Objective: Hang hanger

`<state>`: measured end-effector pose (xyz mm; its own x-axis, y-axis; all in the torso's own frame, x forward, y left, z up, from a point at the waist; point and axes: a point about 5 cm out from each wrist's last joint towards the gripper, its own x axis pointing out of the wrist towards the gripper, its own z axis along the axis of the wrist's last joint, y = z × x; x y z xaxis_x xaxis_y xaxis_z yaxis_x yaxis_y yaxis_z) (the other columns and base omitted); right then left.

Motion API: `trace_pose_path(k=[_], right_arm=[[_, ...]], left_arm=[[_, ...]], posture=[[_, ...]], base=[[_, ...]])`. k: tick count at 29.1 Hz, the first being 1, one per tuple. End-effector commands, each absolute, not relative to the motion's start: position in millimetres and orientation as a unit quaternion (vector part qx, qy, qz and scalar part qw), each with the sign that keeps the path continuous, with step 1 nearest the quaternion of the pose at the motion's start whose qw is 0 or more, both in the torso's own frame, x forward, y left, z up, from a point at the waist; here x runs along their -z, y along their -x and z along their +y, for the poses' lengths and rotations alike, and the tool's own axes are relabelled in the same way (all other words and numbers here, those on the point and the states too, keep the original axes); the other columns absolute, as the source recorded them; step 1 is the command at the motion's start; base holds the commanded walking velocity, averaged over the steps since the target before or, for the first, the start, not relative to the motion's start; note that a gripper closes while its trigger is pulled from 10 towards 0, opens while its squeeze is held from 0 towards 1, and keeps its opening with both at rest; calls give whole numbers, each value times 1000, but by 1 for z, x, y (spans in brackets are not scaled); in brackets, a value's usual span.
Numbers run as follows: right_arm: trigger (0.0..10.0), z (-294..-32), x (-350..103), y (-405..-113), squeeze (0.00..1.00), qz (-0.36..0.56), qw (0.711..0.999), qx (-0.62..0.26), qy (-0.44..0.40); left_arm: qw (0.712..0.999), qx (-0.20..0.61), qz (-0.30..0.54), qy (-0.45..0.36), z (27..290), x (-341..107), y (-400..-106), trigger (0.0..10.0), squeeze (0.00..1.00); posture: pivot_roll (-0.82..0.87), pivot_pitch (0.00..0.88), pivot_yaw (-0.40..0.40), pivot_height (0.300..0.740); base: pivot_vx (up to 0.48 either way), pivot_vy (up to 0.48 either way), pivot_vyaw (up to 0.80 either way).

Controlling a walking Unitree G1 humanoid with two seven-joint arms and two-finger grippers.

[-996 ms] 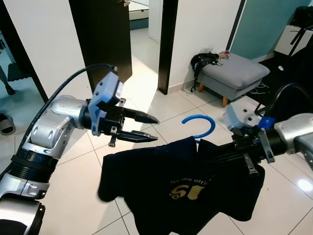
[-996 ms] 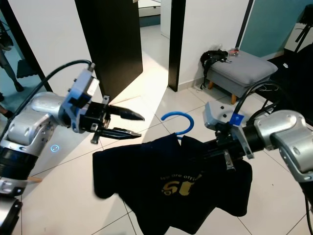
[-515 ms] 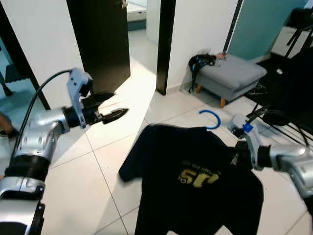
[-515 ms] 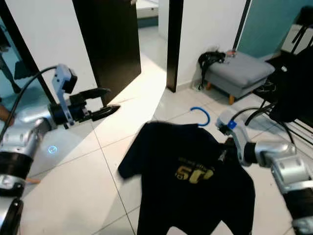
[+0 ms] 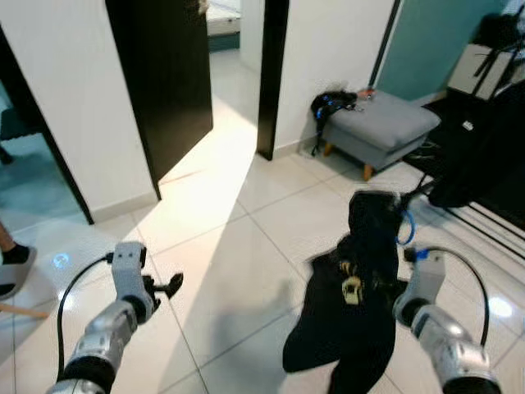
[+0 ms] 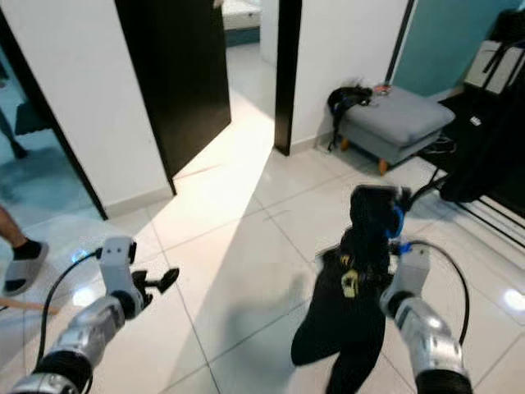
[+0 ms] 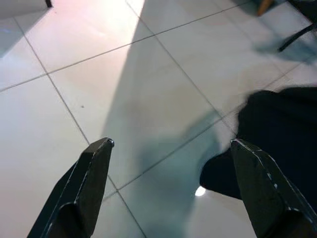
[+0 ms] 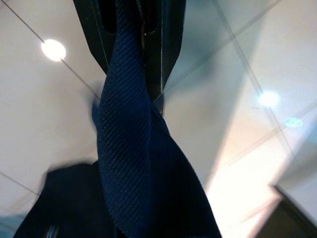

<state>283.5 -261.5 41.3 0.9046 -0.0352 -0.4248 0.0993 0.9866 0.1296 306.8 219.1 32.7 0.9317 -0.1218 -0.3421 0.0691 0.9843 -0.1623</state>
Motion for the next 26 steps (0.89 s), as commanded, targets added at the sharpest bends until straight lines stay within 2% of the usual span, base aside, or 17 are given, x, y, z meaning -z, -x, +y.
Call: trace_pose_path(k=[1,5,6,12,15,26], right_arm=[[10000,-265,-26,-274,0,233,968,64,-62],[10000,-268,-9,-262,0,264,959,88,-62],[10000,-266,4,-252,0,289,953,86,-36],[10000,-257,22,-234,0,309,947,80,-32],[10000,-256,21,-237,0,295,951,86,-18],[10000,-263,20,-239,0,279,953,115,-9]], left_arm=[[979,35,195,55,220,-22,-299,10000,0],[975,20,215,51,221,-13,-293,10000,0],[972,15,232,37,220,-6,-288,10000,0],[970,46,239,-11,205,-3,-289,10000,0],[969,65,238,-31,193,-1,-290,10000,0],[966,71,243,-59,179,0,-294,10000,0]], posture=[[-9,67,-32,740],[-10,61,-34,740],[-10,61,-34,740],[-13,54,-32,740],[-13,54,-31,740],[-25,62,-20,740]], base=[[480,0,0],[480,0,0],[480,0,-769],[480,0,-800],[480,0,-800],[480,0,-800]])
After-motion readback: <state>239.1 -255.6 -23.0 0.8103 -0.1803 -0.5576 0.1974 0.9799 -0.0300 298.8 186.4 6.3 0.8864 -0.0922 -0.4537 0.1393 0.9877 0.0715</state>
